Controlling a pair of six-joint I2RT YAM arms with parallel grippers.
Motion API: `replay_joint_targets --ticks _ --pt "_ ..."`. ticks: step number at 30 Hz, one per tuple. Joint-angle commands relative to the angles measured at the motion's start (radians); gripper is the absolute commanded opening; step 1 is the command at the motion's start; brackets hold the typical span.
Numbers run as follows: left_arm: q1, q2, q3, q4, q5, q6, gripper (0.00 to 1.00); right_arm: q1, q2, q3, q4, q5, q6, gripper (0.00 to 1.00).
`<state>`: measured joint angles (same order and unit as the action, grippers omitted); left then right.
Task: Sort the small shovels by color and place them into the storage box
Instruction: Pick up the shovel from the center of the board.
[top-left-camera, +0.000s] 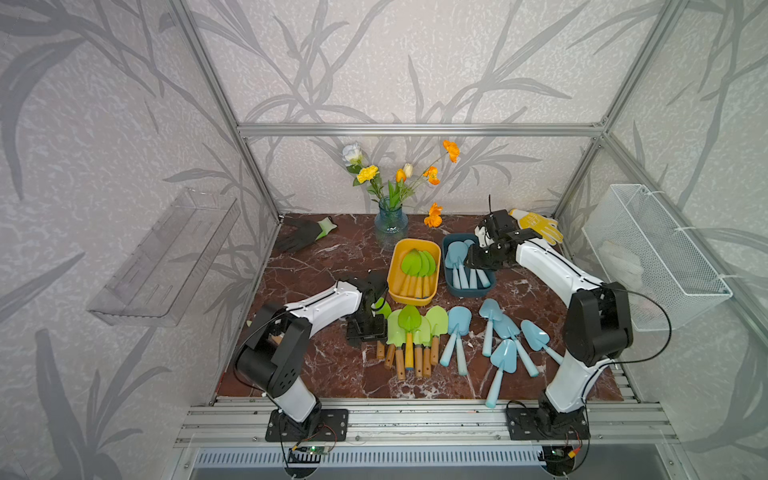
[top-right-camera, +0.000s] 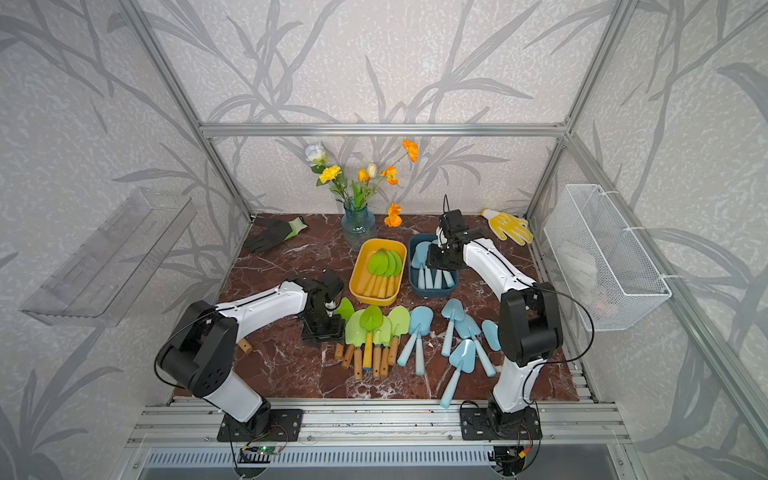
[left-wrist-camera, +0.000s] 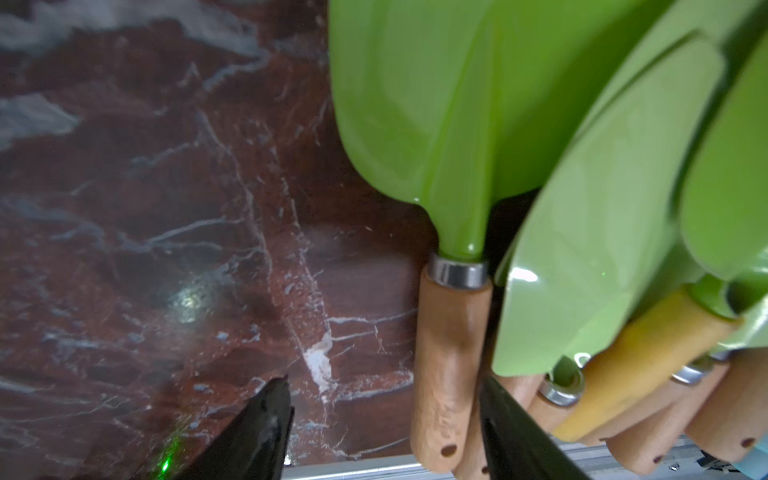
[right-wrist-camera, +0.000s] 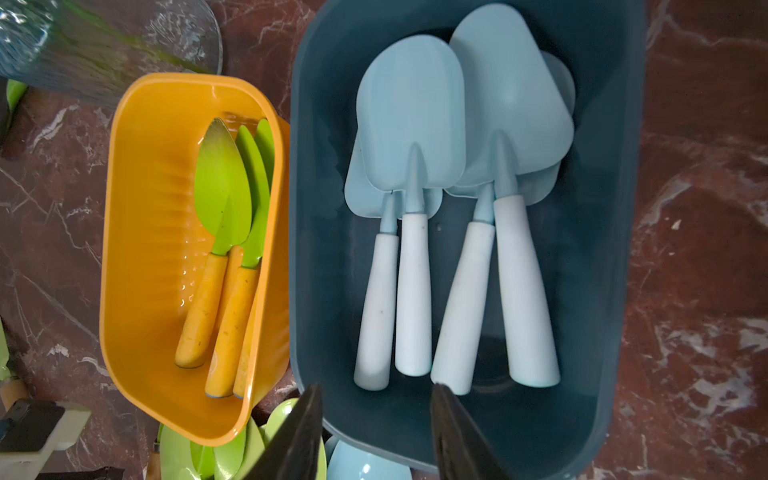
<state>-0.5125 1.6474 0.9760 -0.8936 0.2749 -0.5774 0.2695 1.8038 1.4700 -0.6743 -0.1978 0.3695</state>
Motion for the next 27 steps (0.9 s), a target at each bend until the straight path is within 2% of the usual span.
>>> replay_joint_targets --ticks 1,5,8,10,12,18,22,27 --pt "-0.004 0.017 -0.028 0.0 0.009 0.007 0.7 0.005 -0.017 -0.017 -0.013 0.012 0.005 0.45" --pt "-0.003 0.024 -0.052 -0.009 -0.026 0.004 0.59 0.005 -0.03 -0.038 -0.009 0.018 0.005 0.45" --pt "-0.003 0.028 -0.044 -0.02 -0.06 0.004 0.33 0.005 -0.037 -0.055 -0.005 0.019 0.011 0.44" --pt "-0.004 0.02 -0.025 -0.05 -0.104 0.004 0.12 0.005 -0.043 -0.067 0.003 0.013 0.016 0.44" --pt "-0.004 0.005 0.003 -0.09 -0.165 0.004 0.0 0.006 -0.048 -0.075 0.007 0.008 0.021 0.44" --pt "-0.003 -0.041 0.173 -0.271 -0.397 0.015 0.0 0.013 -0.073 -0.095 0.012 0.013 0.021 0.44" --pt "-0.003 0.004 0.379 -0.351 -0.384 0.135 0.0 0.013 -0.117 -0.122 0.015 0.027 0.02 0.44" --pt "-0.003 0.149 0.653 -0.381 -0.273 0.244 0.0 0.013 -0.186 -0.171 0.004 0.06 0.015 0.44"
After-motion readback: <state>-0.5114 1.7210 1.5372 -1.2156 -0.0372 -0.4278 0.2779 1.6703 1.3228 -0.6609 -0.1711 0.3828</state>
